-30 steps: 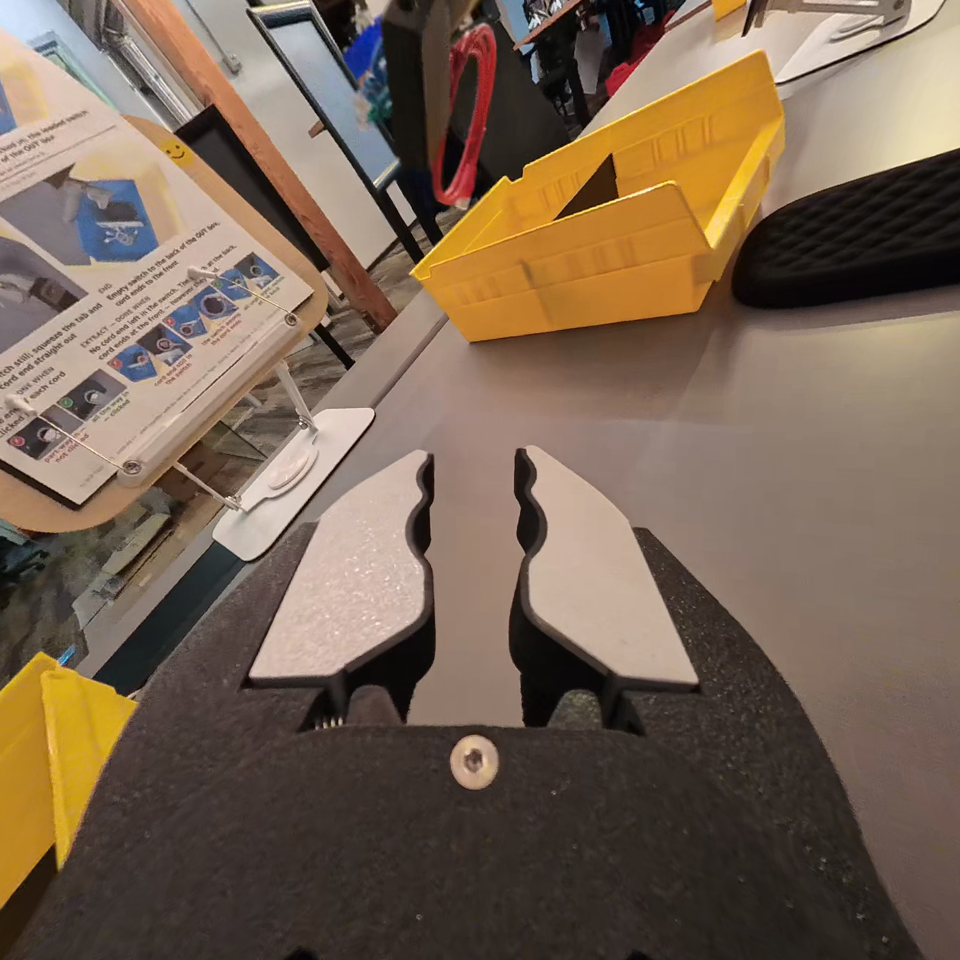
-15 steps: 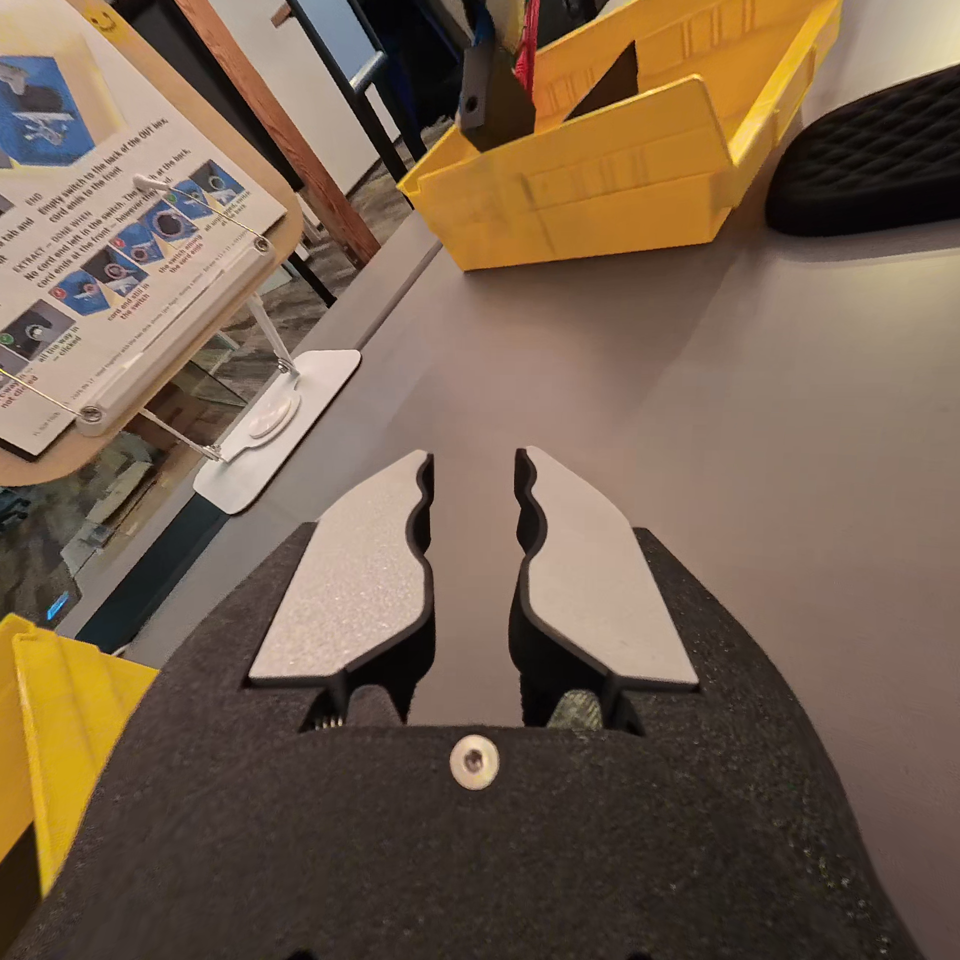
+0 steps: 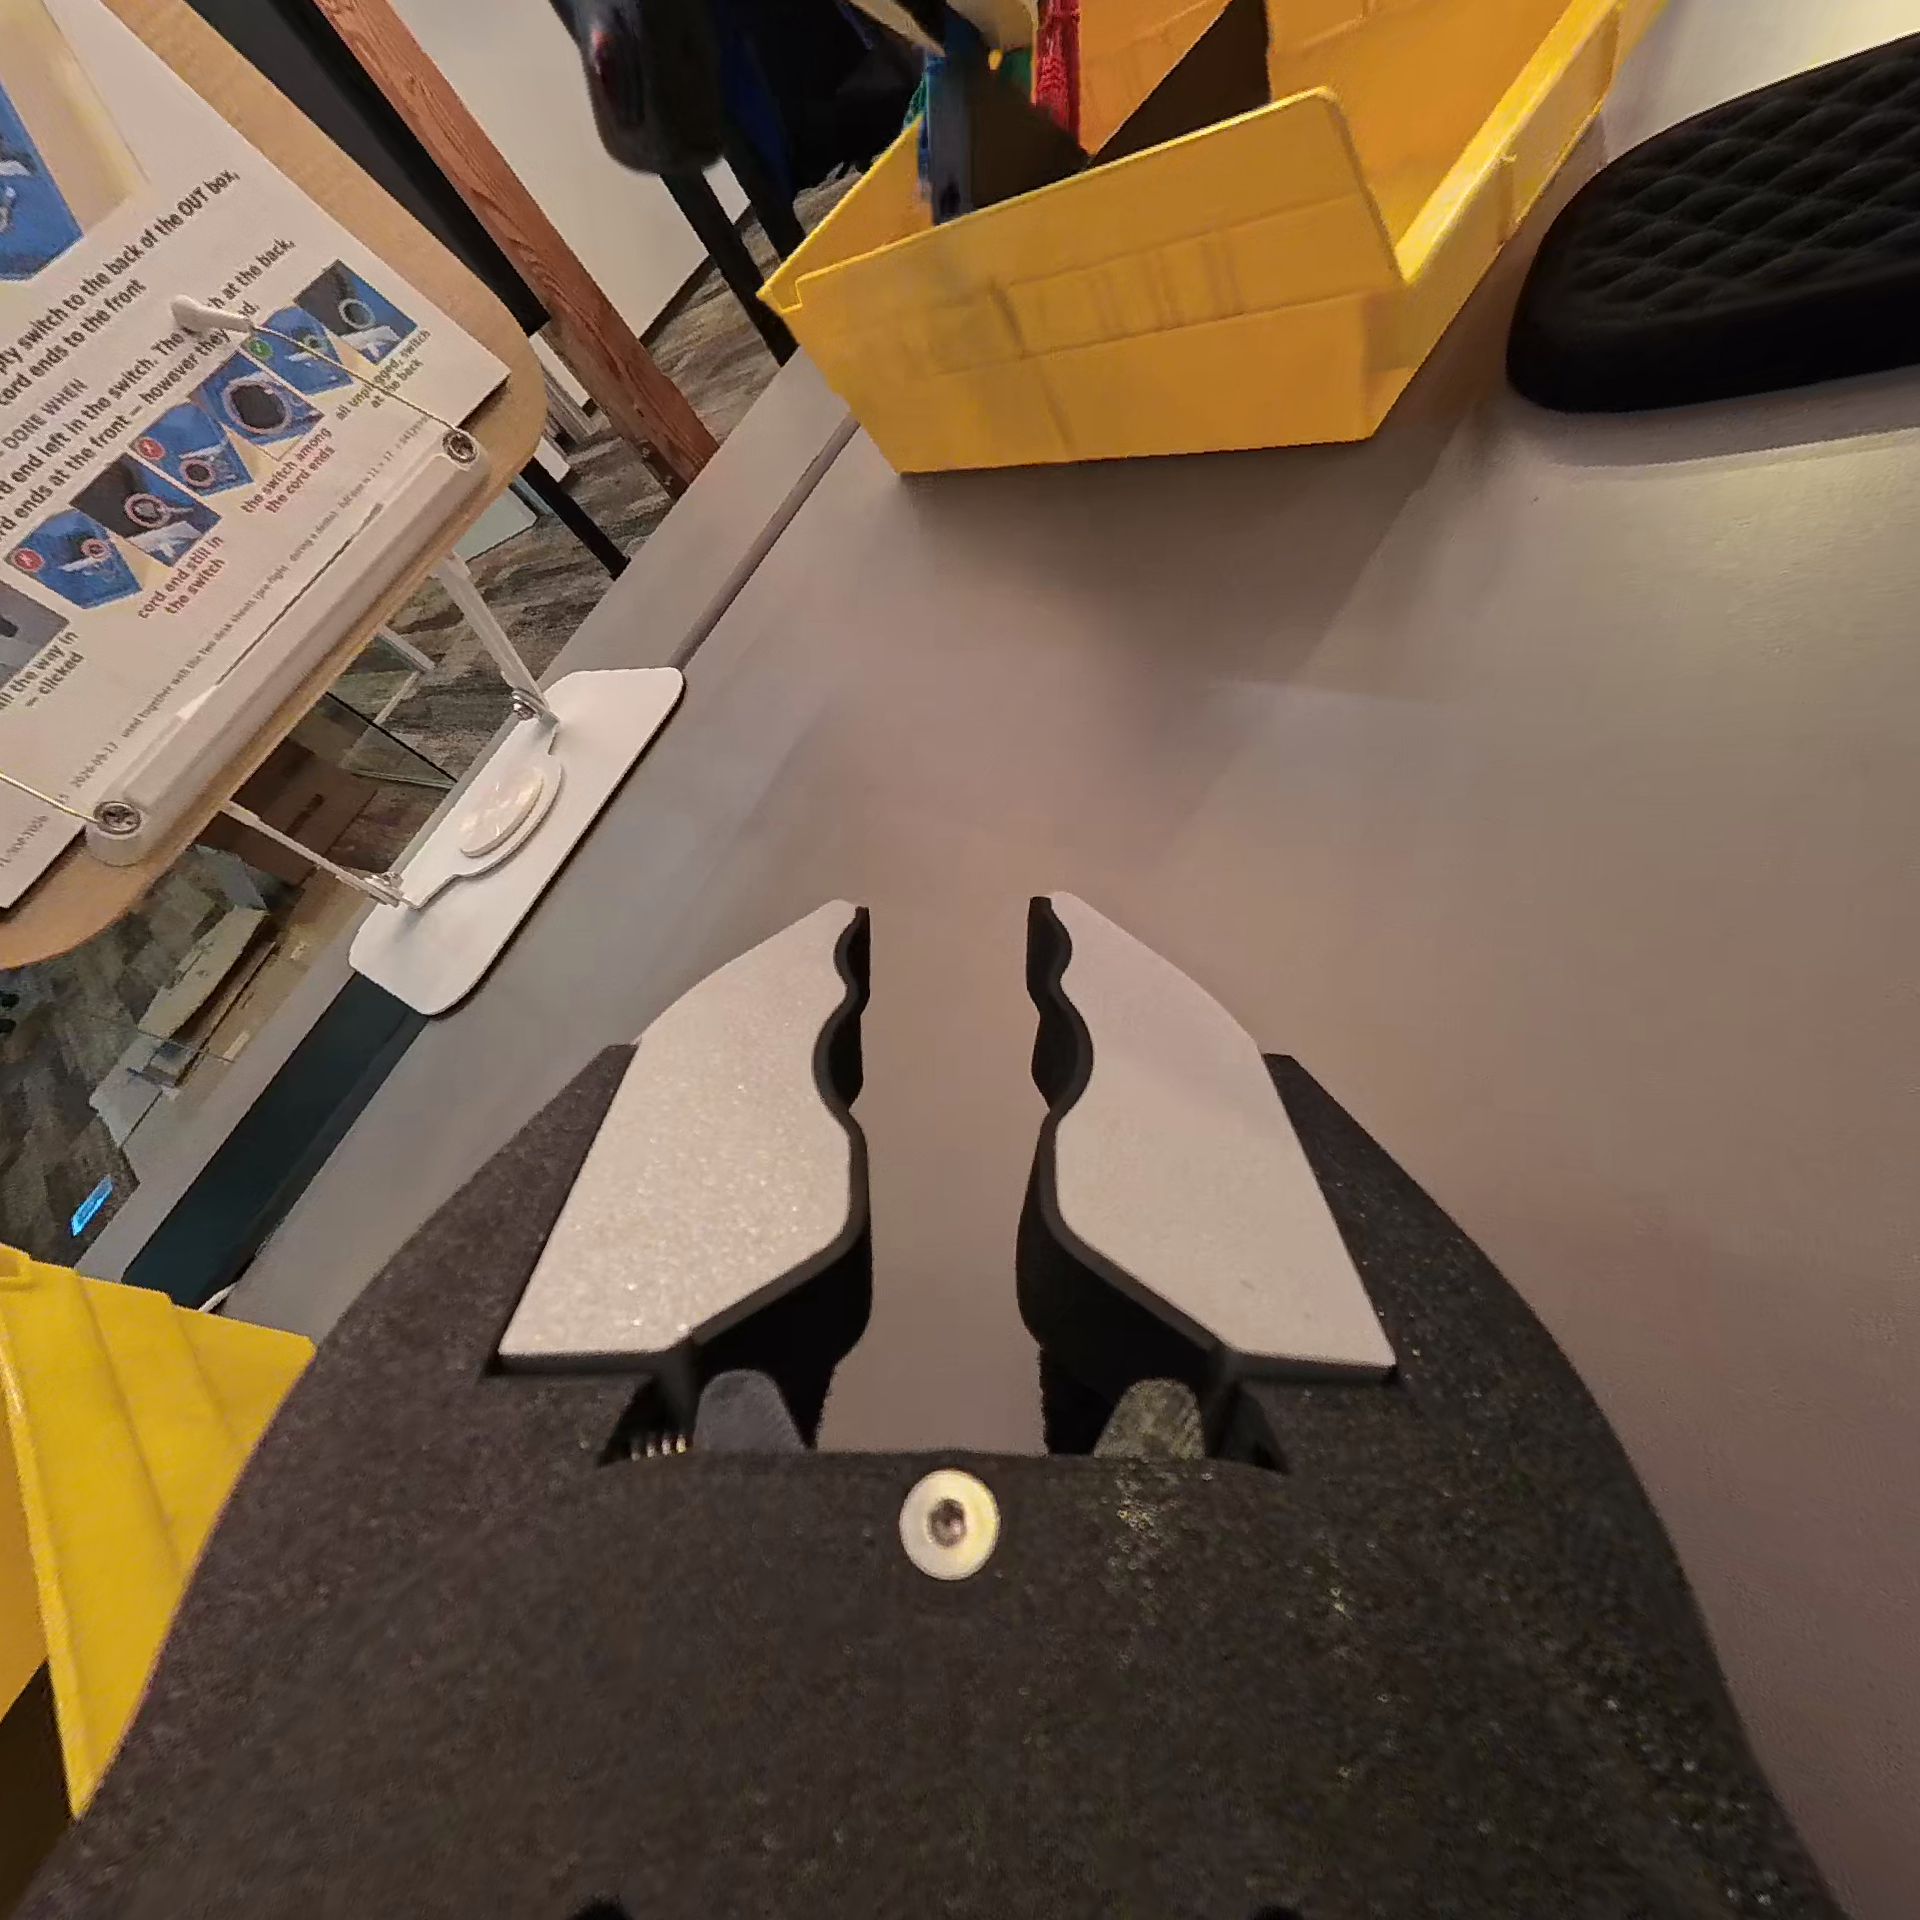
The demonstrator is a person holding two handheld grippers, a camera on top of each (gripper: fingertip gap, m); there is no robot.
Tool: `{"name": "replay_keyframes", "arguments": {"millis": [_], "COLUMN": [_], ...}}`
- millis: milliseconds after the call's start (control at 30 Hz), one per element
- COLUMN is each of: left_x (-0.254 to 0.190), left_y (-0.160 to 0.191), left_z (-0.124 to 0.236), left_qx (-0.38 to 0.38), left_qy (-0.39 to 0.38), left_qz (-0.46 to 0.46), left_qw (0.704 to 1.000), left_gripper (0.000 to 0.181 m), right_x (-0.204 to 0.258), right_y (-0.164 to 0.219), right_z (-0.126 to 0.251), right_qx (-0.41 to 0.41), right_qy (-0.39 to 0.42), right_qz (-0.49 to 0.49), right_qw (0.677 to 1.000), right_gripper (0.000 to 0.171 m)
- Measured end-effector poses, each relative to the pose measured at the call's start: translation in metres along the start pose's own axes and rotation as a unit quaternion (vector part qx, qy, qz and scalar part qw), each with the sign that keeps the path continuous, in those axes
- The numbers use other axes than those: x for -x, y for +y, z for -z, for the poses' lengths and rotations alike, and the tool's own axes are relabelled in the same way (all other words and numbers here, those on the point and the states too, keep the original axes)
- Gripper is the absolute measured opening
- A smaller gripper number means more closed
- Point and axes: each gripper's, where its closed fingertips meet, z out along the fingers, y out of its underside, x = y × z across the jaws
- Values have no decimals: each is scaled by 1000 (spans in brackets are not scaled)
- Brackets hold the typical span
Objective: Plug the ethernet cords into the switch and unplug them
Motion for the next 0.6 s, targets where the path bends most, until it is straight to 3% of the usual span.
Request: {"name": "replay_keyframes", "arguments": {"millis": [133,367,600], "left_x": [-2,-2,3], "left_y": [1,1,1], "left_z": [-1,-2,0], "left_qx": [3,7,4], "left_qy": [0,4,-2], "left_qz": [-5,-1,3], "left_qw": [1000,1000,1000], "left_gripper": [29,29,29], "right_x": [2,8,1], "right_y": [-9,-18,-5], "right_z": [-14,-26,-6], "right_qx": [20,-19,-48], "right_qy": [-6,-31,9], "right_qz": [5,-28,-31], "right_qw": [1000,999,998], "right_gripper": [20,26,32]}}
